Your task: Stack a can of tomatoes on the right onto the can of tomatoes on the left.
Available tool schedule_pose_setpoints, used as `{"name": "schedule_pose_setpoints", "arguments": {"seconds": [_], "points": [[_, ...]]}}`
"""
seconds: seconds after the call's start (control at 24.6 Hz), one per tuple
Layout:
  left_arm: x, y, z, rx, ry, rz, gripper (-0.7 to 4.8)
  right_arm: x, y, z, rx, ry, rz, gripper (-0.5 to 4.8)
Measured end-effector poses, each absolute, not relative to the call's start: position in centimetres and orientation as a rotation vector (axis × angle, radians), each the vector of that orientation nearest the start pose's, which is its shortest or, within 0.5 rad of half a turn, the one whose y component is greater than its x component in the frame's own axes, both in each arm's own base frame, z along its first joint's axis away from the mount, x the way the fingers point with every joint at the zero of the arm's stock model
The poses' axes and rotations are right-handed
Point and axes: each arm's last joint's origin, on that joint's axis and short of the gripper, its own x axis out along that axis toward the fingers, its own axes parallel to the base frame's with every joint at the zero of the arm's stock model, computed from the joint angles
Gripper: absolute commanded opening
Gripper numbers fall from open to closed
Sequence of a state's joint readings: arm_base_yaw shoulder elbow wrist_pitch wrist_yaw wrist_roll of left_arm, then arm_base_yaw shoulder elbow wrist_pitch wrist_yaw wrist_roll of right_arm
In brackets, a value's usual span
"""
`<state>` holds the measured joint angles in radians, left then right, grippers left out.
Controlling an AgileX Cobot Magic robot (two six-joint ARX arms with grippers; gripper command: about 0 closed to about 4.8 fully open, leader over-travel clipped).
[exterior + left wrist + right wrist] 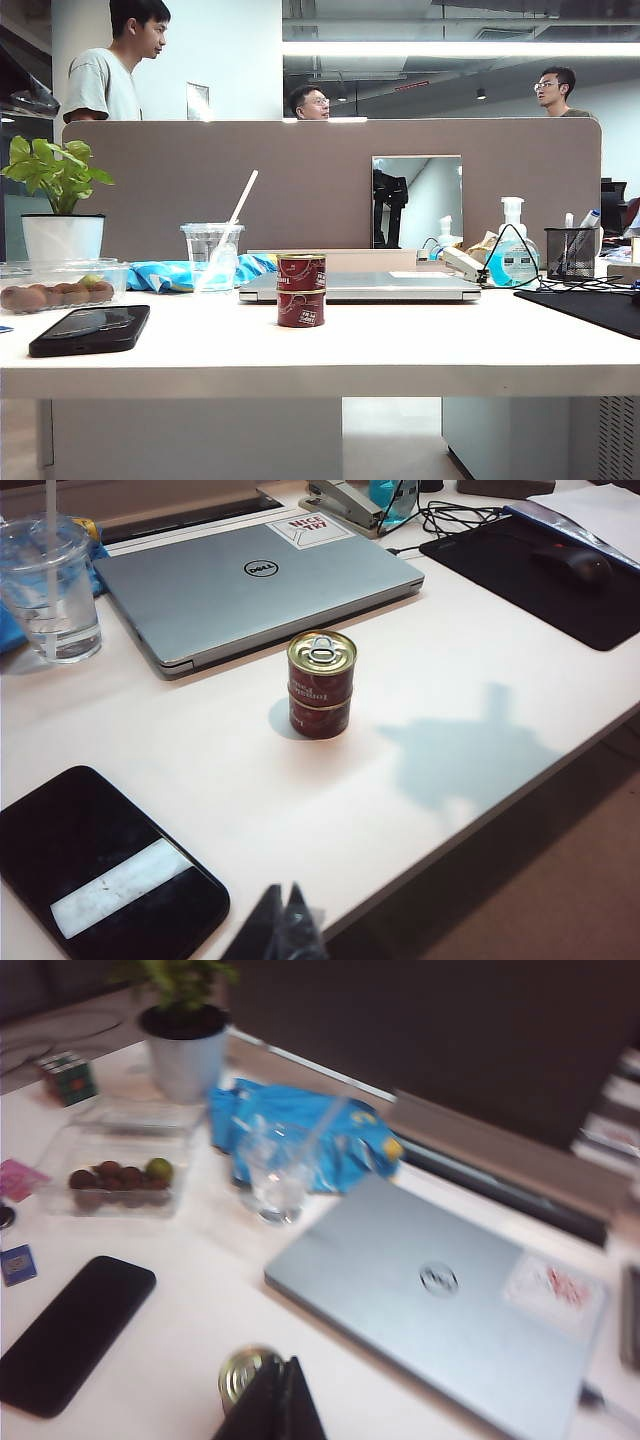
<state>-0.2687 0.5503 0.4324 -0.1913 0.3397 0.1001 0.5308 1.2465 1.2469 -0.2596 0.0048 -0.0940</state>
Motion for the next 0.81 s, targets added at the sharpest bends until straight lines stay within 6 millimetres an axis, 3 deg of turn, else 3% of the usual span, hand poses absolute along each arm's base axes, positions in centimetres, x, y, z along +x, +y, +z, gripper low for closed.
{"name": "schedule_pose_setpoints", "arguments": {"seconds": [0.28,0.41,0.61,0.81], "points": [[12.8,-4.5,24.3,0.085,0.284,-0.618,-0.04,17.4,10.0,35.8,-0.094,0.194,0.484,-0.01],[12.8,-4.5,24.3,0.085,0.284,-0.618,-0.04,14.9,8.5,33.5,-0.105,0.236,0.444,-0.01],[12.8,-4.5,24.3,0.085,0.284,-0.618,-0.04,12.7,7.0,33.3,-0.097,0.202,0.400,-0.01],[12.8,-4.5,24.3,0.085,0.284,-0.618,-0.04,11.2,5.8,32.6,-0.145,0.284,0.296,-0.01]]}}
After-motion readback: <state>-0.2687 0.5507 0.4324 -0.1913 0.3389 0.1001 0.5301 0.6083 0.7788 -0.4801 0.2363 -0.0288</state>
